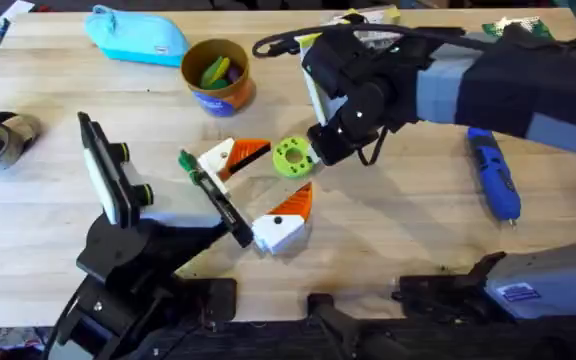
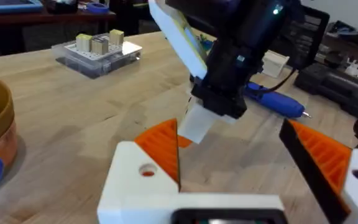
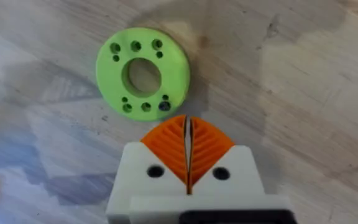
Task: Pick up the gripper from the table and insert it into the empty holder that is missing its gripper. Then pick up a screw, insert it into the mounting hole, and use the screwdriver to tighten it. Finally, clean up the table by picking up the vegetable and placing it into the bucket.
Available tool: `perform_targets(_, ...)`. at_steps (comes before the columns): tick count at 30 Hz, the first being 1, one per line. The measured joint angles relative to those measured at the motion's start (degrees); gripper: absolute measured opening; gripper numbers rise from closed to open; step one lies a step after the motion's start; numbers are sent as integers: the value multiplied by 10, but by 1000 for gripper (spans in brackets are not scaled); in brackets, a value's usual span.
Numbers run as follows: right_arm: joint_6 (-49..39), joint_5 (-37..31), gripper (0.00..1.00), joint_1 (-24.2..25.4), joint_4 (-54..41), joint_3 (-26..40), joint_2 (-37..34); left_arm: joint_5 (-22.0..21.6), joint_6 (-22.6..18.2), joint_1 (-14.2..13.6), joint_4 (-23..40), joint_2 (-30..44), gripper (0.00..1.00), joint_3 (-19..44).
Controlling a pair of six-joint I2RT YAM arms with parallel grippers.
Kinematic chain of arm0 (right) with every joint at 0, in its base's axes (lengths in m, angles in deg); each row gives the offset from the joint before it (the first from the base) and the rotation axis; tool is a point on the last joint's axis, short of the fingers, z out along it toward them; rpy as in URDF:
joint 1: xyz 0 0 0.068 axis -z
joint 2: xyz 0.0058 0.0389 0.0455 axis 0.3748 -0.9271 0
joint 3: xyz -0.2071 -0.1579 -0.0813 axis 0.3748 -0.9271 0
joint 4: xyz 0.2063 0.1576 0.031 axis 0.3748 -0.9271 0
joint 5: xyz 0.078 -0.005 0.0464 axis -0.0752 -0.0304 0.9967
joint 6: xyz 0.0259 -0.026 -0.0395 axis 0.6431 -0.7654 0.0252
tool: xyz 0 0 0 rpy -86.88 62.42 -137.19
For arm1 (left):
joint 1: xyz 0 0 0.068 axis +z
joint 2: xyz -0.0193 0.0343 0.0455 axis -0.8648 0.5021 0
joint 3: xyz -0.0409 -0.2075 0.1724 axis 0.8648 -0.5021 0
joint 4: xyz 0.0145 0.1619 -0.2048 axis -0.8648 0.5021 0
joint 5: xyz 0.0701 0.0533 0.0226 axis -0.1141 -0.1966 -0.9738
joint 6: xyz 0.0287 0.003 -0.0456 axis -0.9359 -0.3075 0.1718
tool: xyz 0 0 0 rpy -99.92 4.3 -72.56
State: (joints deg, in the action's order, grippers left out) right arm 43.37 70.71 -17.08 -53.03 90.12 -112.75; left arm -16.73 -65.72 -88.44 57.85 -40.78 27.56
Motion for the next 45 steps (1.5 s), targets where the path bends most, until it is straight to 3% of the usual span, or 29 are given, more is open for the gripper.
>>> perform_targets(2,5,11,11,0,-1,0,11,0,0,0,0,0,990,0)
perform_targets(3,8,15,68,0,0,0,15,0,0,0,0,0,990,0)
perform_targets(5,8,22,361,0,1,0,22,0,0,0,0,0,990,0)
perform_targets(10,-12,47,897,0,4,0,23,0,0,0,0,0,990,0)
perform_targets(12,-14,55,949,0,3,0,22,0,0,0,0,0,990,0)
perform_targets(15,-18,60,865,0,7,0,15,0,0,0,0,0,990,0)
perform_targets(17,-19,63,714,0,17,0,5,0,0,0,0,0,990,0)
perform_targets(20,-21,65,572,0,34,0,-8,0,0,0,0,0,990,0)
perform_targets(25,-22,67,441,0,40,0,-17,0,0,0,0,0,990,0)
perform_targets(45,-22,67,141,0,53,0,-32,0,0,0,0,0,990,0)
